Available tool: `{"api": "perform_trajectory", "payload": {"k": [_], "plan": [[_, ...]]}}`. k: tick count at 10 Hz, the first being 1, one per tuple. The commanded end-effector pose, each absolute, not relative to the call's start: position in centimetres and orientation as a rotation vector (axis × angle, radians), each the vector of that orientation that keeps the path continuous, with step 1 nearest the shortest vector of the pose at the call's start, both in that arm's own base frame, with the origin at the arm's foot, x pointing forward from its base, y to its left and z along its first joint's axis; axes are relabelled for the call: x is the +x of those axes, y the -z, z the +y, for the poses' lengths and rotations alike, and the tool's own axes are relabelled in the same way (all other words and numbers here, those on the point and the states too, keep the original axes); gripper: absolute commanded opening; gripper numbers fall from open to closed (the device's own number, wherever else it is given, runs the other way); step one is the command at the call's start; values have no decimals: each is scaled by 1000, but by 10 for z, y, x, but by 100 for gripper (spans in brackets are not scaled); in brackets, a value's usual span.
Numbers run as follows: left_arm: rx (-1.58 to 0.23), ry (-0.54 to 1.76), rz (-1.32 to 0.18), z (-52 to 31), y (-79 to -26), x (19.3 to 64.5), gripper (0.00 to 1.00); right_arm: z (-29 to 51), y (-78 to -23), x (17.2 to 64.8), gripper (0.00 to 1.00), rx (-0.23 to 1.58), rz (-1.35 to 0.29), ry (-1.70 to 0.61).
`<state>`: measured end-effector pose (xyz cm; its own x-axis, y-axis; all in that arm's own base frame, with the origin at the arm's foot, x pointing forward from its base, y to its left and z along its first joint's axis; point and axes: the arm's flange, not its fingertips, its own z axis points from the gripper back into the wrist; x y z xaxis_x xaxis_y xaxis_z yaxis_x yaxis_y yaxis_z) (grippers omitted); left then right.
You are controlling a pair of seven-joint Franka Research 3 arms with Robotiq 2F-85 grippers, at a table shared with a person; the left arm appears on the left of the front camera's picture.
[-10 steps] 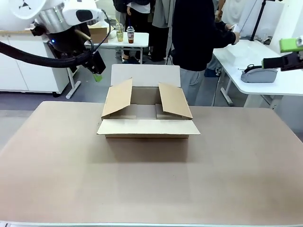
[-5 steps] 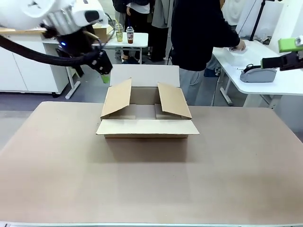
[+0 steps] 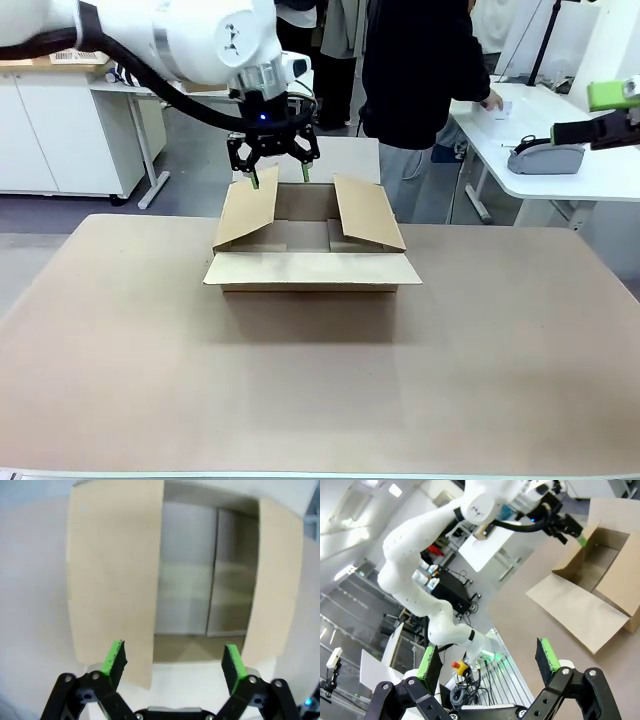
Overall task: Pack the gift set into the box.
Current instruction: Place both hands on the side flaps of the Package Box and spread them outward.
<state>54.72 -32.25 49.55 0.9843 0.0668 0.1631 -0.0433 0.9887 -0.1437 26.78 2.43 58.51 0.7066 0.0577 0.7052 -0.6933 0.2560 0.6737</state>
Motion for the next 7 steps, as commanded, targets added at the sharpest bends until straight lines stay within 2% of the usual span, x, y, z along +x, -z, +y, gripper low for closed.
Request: {"api": "perform_trajectory", "payload": {"k": [1, 5, 7], "plan": [[2, -185, -189, -342, -499, 566, 100, 26, -589, 272, 100, 1234, -656, -578], [264, -304, -225, -360, -472, 579, 100, 26, -589, 272, 100, 1234, -656, -578], [320, -308, -190, -358, -453, 581, 100, 26, -589, 272, 100, 1234, -656, -578]]}}
